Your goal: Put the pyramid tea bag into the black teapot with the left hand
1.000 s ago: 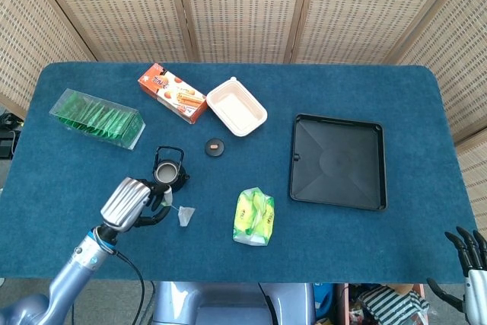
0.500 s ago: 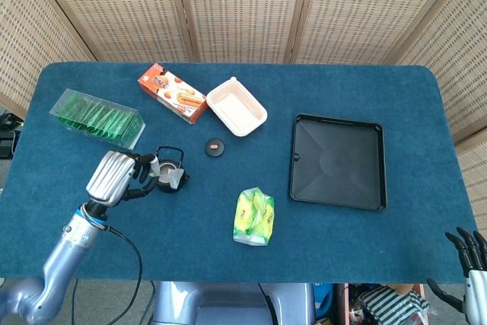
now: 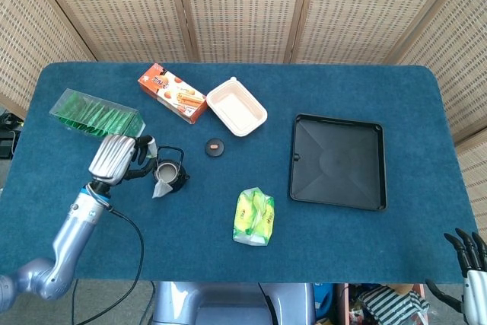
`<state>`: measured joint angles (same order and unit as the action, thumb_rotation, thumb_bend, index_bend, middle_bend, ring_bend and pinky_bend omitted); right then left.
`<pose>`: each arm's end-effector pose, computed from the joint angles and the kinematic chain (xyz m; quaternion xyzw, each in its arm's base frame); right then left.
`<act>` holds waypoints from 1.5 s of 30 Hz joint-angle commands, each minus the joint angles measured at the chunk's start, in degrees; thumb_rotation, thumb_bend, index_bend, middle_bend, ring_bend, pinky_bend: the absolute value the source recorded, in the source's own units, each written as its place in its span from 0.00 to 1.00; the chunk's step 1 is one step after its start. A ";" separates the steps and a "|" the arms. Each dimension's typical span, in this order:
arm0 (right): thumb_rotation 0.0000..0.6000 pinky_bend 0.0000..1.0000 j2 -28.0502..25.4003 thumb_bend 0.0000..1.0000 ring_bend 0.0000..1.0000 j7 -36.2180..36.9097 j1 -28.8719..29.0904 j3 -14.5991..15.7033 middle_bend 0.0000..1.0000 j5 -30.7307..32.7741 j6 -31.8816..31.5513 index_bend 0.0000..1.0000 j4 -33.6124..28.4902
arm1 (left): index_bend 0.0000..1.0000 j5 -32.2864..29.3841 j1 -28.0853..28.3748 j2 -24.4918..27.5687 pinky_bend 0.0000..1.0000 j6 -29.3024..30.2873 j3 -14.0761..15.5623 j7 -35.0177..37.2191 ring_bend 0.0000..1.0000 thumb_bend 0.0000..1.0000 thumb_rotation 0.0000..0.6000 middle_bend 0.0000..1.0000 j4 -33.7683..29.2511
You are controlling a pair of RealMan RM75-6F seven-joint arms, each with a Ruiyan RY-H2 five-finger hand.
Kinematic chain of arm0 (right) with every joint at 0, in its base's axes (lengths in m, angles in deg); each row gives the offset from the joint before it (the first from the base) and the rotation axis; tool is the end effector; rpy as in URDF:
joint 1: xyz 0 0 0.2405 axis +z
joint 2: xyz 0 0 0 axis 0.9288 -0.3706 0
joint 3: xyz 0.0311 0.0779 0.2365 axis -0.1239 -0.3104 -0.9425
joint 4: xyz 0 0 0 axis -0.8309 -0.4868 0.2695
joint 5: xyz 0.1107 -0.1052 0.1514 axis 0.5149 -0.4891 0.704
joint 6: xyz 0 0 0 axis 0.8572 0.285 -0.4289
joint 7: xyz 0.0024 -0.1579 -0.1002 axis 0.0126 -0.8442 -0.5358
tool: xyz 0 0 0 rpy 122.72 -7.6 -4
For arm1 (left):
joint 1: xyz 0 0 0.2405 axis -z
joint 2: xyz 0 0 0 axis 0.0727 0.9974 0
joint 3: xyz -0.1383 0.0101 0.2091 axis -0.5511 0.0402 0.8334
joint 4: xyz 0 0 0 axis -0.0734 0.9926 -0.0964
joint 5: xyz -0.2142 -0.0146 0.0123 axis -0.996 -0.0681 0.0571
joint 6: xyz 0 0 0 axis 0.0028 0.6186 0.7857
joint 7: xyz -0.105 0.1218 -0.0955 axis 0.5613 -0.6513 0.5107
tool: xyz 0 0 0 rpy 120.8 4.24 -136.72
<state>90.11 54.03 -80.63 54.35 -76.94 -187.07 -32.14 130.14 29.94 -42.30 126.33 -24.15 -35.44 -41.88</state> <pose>-0.3342 -0.1134 0.1496 0.5113 -0.4161 0.3967 0.6388 -0.1409 0.3729 0.0669 -0.6540 -0.3857 -0.4871 0.4315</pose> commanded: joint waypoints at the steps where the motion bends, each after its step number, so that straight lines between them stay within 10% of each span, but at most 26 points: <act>1: 1.00 0.16 -0.09 0.10 0.06 -0.24 -0.03 0.08 0.20 0.01 0.10 0.20 -0.27 | 0.71 -1.64 0.68 -1.19 0.70 -0.74 -0.50 -0.10 0.71 0.46 1.00 0.77 1.85; 45: 1.00 0.17 -0.23 0.10 0.06 -0.49 -0.42 0.10 0.20 -0.26 -0.33 0.19 -0.63 | 0.71 3.10 -3.42 0.65 0.70 0.55 8.88 -4.29 0.71 0.46 1.00 0.77 -1.21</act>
<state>89.88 53.53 -81.04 54.45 -77.20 -187.40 -32.77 132.77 26.88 -41.85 126.61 -15.85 -39.00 -42.56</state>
